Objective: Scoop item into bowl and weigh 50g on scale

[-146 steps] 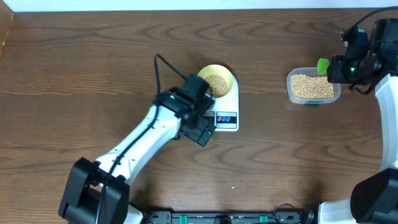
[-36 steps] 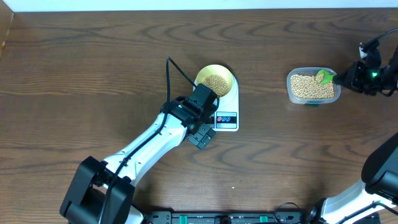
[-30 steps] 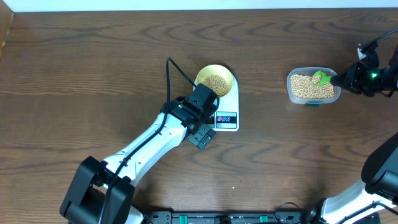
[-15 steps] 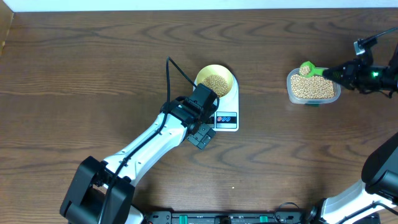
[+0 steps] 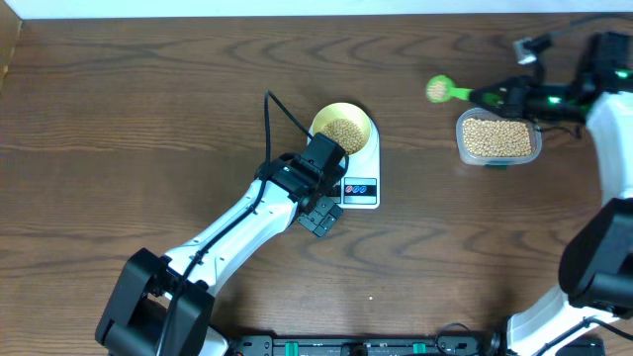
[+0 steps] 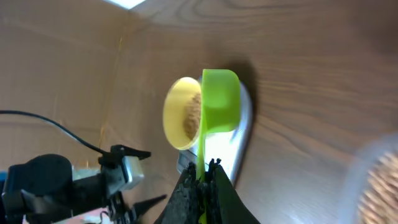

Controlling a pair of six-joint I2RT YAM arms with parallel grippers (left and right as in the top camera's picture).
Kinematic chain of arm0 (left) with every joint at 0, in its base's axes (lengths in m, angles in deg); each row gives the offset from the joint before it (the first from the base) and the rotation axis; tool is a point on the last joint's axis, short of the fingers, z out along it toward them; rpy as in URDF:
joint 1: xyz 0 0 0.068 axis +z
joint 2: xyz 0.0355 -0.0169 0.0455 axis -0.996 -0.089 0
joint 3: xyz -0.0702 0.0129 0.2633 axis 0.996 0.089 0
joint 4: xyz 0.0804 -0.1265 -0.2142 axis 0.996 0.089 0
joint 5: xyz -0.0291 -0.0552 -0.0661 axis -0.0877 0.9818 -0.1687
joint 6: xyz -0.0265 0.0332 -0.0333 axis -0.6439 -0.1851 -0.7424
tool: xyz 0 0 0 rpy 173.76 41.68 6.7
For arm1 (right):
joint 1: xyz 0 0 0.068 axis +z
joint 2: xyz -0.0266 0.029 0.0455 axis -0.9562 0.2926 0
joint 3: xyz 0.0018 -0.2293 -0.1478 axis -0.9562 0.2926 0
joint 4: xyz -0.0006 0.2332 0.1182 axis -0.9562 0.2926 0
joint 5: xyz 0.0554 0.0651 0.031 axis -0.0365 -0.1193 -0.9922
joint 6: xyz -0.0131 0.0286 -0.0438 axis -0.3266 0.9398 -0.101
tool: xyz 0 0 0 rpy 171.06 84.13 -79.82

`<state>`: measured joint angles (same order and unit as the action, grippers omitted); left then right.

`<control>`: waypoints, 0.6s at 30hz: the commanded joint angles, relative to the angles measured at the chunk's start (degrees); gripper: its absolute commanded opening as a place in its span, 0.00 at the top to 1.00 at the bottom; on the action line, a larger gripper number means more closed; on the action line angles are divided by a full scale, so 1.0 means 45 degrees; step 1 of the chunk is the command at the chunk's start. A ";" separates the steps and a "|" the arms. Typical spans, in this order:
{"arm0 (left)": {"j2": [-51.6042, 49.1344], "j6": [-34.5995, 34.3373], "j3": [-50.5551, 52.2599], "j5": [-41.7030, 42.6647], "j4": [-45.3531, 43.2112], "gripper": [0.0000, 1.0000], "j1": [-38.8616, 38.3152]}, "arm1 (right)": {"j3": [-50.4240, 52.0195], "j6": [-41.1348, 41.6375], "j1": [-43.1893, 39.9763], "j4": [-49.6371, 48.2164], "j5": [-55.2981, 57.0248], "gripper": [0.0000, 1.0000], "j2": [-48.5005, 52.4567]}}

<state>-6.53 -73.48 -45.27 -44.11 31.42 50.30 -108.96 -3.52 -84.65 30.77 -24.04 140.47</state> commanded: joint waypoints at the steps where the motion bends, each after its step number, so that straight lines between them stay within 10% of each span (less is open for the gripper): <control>1: 0.0146 0.0068 0.0068 -0.0155 0.0034 0.02 0.0063 | -0.0257 0.0525 0.0928 -0.0427 -0.0457 0.99 -0.0296; 18: 0.0146 0.0068 0.0068 -0.0155 0.0034 0.02 0.0063 | -0.0257 -0.0559 0.4454 -0.2074 0.1506 0.99 -0.0296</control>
<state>-6.50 -73.48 -45.27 -44.11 31.42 50.30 -108.96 -3.00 -65.70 22.18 -18.32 140.47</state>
